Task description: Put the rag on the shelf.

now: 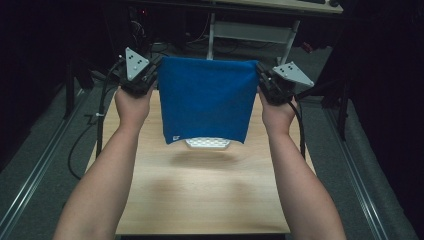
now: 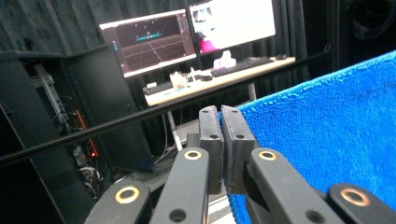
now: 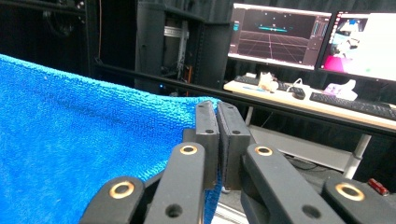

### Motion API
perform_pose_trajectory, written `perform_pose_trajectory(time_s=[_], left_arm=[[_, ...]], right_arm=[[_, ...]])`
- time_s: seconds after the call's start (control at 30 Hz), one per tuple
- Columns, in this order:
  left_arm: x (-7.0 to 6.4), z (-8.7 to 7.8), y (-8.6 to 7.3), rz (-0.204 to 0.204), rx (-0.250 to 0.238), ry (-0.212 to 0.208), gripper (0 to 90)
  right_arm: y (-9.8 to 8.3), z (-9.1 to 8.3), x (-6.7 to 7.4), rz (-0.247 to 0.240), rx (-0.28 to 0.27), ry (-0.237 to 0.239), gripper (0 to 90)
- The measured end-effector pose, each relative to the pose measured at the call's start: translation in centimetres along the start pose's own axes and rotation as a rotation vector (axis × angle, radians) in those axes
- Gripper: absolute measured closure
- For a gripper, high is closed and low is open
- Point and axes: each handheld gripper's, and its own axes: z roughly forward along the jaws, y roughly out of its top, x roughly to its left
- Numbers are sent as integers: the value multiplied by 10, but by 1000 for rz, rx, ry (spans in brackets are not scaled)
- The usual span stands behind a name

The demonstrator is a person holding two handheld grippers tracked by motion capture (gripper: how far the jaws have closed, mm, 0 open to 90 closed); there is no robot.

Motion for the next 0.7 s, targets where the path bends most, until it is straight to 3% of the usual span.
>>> perform_pose_trajectory(time_s=[0.1, 0.2, 0.37, 0.7], left_arm=[[3, 10, -6, 6, 28, -9, 882], [4, 17, -10, 15, 27, -10, 882], [7, 28, -21, -12, 45, -20, 882], [0, 55, -75, -33, 168, -49, 881]], right_arm=[[-3, 11, -4, -18, 25, 1, 886], [-3, 20, -8, -33, 34, -7, 886], [-8, 32, -12, -8, 28, -9, 886], [-45, 58, -14, -18, 140, -6, 886]])
